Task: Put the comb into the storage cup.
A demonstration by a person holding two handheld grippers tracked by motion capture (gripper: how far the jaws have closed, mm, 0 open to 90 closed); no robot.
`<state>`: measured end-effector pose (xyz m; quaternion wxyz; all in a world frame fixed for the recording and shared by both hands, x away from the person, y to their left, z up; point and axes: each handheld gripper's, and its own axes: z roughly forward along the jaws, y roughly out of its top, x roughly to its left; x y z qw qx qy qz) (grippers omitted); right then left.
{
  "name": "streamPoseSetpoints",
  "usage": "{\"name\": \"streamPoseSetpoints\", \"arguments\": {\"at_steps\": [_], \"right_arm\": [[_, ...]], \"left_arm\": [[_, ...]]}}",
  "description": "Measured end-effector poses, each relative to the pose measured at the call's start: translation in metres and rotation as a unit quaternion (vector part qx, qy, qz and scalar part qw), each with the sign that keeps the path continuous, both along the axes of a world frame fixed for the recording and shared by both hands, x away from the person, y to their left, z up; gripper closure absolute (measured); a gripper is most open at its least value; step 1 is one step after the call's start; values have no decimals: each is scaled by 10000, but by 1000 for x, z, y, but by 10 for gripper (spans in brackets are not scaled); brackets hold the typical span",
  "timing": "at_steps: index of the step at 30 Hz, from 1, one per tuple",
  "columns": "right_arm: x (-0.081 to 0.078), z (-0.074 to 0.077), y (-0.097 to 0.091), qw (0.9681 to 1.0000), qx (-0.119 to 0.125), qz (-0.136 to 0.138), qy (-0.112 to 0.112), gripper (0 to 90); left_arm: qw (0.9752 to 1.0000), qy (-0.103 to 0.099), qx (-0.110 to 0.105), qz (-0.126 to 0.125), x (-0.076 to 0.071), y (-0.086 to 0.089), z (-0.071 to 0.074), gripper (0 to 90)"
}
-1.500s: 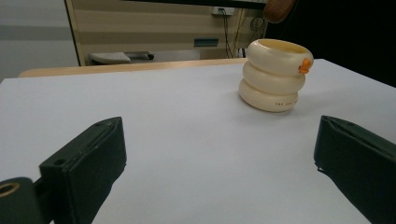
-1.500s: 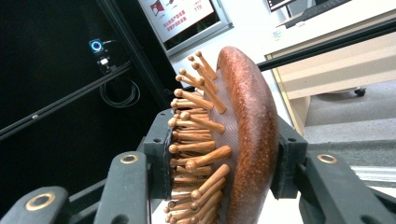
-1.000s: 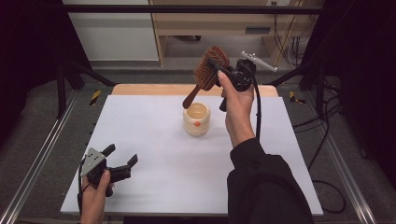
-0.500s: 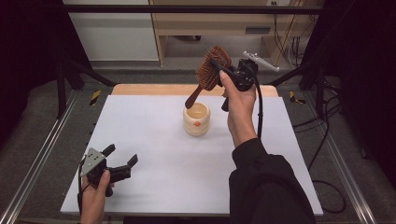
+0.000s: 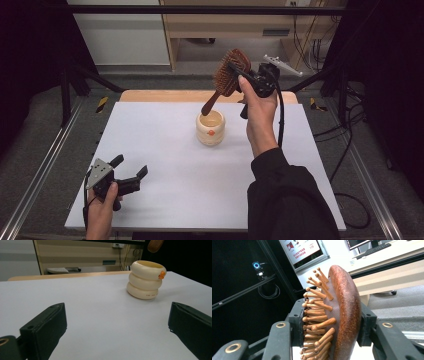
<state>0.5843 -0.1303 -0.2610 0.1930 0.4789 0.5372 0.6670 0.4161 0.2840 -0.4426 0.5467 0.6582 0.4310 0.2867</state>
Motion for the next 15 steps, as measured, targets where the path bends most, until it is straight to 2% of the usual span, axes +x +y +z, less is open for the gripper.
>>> {"name": "streamPoseSetpoints", "arguments": {"at_steps": [15], "right_arm": [[0, -1, -4, 10000, -45, -40, 6, 517]], "left_arm": [[10000, -1, 3, -6, 0, 0, 0, 21]]}}
